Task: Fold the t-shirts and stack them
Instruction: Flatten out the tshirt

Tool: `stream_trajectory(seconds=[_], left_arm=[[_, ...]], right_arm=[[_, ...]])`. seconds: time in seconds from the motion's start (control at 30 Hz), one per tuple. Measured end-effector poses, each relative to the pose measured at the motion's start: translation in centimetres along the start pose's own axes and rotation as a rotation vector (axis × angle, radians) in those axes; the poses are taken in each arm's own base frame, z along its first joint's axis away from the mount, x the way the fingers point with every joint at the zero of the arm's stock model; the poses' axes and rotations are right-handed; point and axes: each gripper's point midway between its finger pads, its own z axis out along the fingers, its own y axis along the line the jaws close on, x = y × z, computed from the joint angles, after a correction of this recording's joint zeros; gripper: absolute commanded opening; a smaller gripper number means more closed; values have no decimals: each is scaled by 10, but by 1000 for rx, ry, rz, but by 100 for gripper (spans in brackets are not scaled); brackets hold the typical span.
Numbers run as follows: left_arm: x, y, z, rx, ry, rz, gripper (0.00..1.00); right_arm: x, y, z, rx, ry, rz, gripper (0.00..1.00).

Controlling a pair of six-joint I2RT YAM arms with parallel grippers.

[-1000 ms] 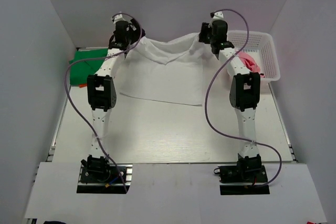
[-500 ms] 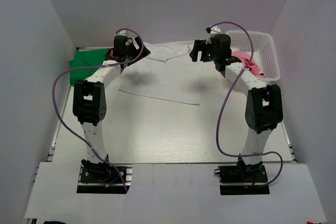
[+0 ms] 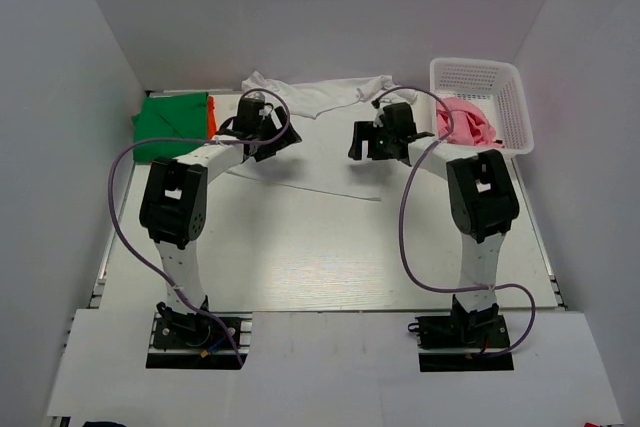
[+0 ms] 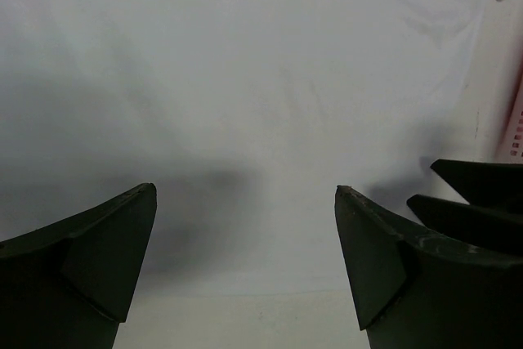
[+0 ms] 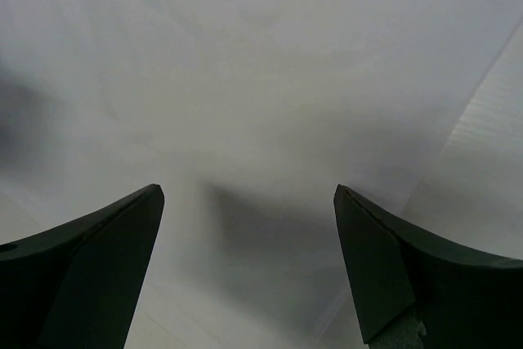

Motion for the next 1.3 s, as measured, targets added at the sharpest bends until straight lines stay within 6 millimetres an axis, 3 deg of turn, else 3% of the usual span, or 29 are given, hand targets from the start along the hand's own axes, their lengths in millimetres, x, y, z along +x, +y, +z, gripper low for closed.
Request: stream_trajectory(seconds=[0.13, 0.23, 0.3, 0.43, 0.57, 0.67, 0.77, 0.83, 0.97, 1.1, 1.2, 1.3], left_arm=[[3, 5, 1, -24, -1, -12, 100], [9, 13, 2, -54, 12, -21, 100], [11, 17, 2, -71, 18, -22, 100], [31, 38, 2, -126, 49, -27, 100], [40, 50, -16, -168, 39, -24, 100], [45, 57, -33, -195, 30, -20, 100], [48, 64, -51, -224, 13, -16, 100], [47, 68, -57, -245, 0, -13, 100], [47, 79, -62, -306, -8, -8, 100], [50, 91, -68, -372, 1, -3, 100], [48, 94, -71, -405, -2, 1, 100], [44, 94, -79, -418, -12, 3, 100]], right_arm=[[35, 10, 3, -6, 74, 15, 90], [45, 20, 1, -10, 72, 3, 90], [55, 27, -8, -19, 77, -1, 90], [95, 48, -39, -53, 114, -22, 90], [156, 95, -82, -150, 210, -107, 90], [208, 145, -116, -276, 327, -228, 90], [248, 189, -142, -420, 428, -358, 90], [264, 213, -153, -508, 469, -438, 90], [267, 262, -155, -644, 475, -572, 90], [242, 305, -158, -756, 390, -634, 90], [214, 313, -154, -718, 301, -652, 90], [176, 295, -138, -551, 192, -645, 90]])
